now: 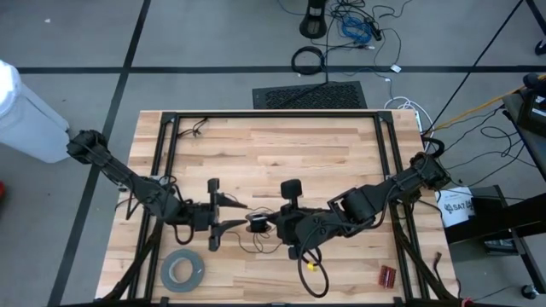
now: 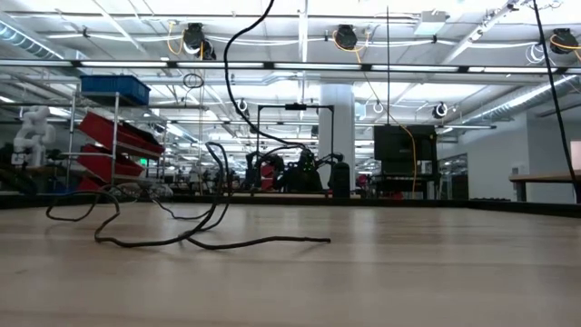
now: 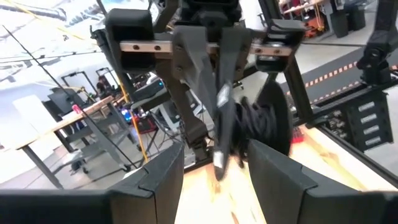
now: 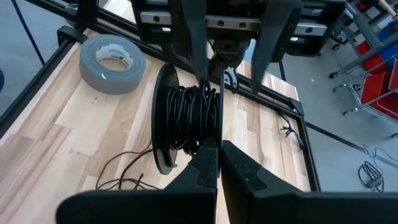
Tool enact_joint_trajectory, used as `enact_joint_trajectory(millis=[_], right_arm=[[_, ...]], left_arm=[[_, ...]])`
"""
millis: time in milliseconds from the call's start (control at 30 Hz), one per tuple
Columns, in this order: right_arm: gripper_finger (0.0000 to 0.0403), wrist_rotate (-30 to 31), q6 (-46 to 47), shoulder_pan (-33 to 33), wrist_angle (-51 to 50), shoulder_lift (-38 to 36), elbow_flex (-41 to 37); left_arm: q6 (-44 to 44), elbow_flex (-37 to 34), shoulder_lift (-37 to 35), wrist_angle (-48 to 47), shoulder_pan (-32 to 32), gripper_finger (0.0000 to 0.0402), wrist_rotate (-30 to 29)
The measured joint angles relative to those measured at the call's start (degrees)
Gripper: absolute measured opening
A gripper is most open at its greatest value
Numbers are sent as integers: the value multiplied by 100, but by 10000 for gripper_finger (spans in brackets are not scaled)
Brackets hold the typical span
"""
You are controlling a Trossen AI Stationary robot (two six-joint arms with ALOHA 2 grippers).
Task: Coil cords
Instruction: Uncoil the black wire from the spool
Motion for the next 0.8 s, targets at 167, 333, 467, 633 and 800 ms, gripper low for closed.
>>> enact_joint_trajectory(millis=[167,333,467,633,800], right_arm=[[0,0,24,-7,0,3,0],[0,1,36,-7,53,3,0],[0,2,29,-11,98,3,0],[0,2,27,-11,120,3,0],[0,26,27,-11,134,3,0]], left_arm=[[1,0,12,-6,33,182,2],[1,0,12,-12,31,166,2],[119,0,12,-12,33,138,4],[146,0,12,21,33,100,6],[157,0,12,107,66,69,20]])
